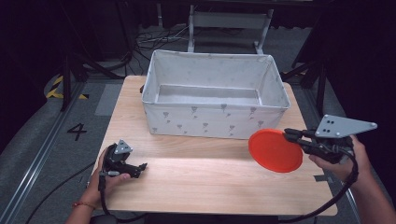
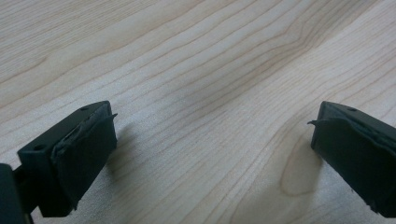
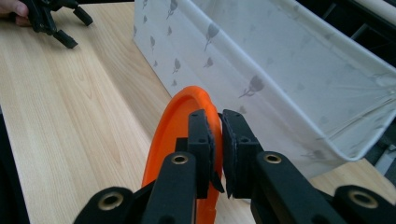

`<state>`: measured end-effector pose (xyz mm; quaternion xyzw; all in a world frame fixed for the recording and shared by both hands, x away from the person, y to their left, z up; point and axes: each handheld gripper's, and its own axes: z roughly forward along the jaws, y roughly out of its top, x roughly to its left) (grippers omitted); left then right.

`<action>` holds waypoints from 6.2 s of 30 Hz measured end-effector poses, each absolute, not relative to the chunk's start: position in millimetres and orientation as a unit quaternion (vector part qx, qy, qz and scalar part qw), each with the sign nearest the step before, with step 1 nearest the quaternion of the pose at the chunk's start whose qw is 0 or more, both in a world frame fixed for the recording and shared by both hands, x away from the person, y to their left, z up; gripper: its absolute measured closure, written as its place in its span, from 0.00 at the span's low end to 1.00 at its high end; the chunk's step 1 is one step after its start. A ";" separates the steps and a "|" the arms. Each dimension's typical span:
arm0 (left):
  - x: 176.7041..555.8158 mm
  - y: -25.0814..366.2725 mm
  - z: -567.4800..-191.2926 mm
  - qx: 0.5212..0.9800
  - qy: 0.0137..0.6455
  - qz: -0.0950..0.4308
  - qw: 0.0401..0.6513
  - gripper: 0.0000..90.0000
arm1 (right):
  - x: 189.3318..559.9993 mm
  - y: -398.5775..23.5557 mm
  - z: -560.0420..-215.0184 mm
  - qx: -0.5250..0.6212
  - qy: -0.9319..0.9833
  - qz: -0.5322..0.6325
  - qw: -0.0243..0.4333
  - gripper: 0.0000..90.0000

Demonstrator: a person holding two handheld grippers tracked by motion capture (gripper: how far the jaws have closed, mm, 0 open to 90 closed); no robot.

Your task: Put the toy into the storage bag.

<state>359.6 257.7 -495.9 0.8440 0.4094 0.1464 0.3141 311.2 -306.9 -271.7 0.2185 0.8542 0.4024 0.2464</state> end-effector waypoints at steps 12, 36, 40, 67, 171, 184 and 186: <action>359.5 257.6 -495.9 0.844 0.410 0.146 0.314 0.01 | 318.6 -316.1 -216.1 0.226 0.838 0.408 0.283 0.92; 359.5 257.6 -495.9 0.844 0.410 0.146 0.314 0.01 | 402.3 -287.6 -146.8 0.233 0.832 0.396 0.312 0.92; 359.5 257.6 -495.9 0.844 0.410 0.146 0.314 0.01 | 424.1 -286.7 -145.8 0.243 0.826 0.402 0.311 0.92; 359.4 257.5 -495.9 0.844 0.410 0.146 0.314 0.01 | 512.4 -268.0 -235.4 0.212 0.880 0.357 0.232 0.92; 358.3 258.0 -496.1 0.843 0.411 0.144 0.316 0.01 | 349.3 -313.2 -344.5 0.295 0.830 0.351 0.318 0.24; 358.0 258.1 -496.1 0.842 0.412 0.145 0.315 0.01 | 337.7 -322.8 -407.9 0.303 0.839 0.348 0.288 0.21; 357.8 258.0 -496.1 0.842 0.413 0.145 0.315 0.01 | 337.3 -324.7 -418.7 0.306 0.840 0.352 0.279 0.21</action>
